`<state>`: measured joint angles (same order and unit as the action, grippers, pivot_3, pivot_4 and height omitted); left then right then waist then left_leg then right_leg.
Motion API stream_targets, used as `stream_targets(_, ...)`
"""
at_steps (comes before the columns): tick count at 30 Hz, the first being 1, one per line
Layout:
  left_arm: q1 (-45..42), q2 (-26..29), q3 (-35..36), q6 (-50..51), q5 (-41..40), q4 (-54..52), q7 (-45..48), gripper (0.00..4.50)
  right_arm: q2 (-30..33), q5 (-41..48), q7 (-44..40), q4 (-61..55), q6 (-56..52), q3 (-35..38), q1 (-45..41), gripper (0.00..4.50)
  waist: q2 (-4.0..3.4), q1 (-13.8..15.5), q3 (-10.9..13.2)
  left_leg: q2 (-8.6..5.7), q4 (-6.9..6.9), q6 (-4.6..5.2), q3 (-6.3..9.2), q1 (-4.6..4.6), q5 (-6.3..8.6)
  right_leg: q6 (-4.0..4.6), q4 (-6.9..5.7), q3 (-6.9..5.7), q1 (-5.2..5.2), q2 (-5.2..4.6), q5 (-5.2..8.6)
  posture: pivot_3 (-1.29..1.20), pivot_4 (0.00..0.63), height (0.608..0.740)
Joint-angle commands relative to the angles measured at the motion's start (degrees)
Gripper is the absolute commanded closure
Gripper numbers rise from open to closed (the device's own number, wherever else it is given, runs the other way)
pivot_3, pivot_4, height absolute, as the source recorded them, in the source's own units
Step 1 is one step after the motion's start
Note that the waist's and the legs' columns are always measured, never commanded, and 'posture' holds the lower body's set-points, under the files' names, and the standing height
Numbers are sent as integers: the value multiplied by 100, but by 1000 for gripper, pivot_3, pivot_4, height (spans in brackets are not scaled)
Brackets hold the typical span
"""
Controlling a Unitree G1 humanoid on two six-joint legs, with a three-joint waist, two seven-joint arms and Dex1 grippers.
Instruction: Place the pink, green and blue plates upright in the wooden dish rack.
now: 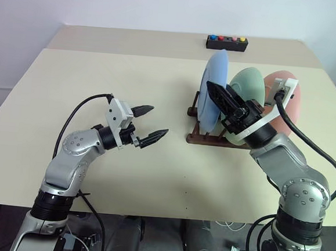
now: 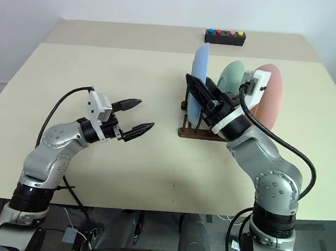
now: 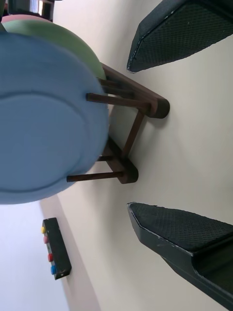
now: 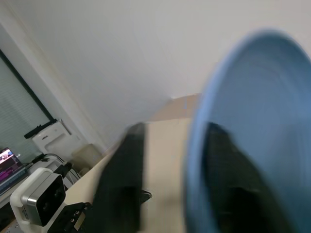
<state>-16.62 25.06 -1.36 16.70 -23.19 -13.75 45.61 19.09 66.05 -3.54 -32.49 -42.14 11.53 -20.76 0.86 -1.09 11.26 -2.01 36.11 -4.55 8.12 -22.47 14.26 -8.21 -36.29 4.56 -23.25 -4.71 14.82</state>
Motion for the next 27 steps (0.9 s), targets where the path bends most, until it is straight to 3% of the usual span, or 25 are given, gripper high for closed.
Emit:
stream_targets(1,-47,1,38,-64,-55,-163,-7,94,70,1,-31,-253,129,-5,-23,954,0,0,0,0,0,0,0,0,0,0,0,0,0,0,0,0,150,740)
stream_targets(2,-37,1,39,-66,-57,-170,-6,94,77,-15,-35,-259,137,-7,-15,473,0,1,0,0,0,0,0,0,0,0,0,0,0,0,0,0,150,740)
stream_targets(14,-28,-21,40,-73,-74,-161,19,94,336,-306,-128,-338,195,-28,72,473,0,3,0,0,0,0,0,0,0,0,2,0,0,0,0,0,150,740)
stream_targets(27,-85,-72,12,6,-115,-185,35,94,1415,-1686,-958,-739,475,-242,-106,473,0,10,0,0,0,0,0,-1,0,0,6,0,1,0,0,0,150,740)
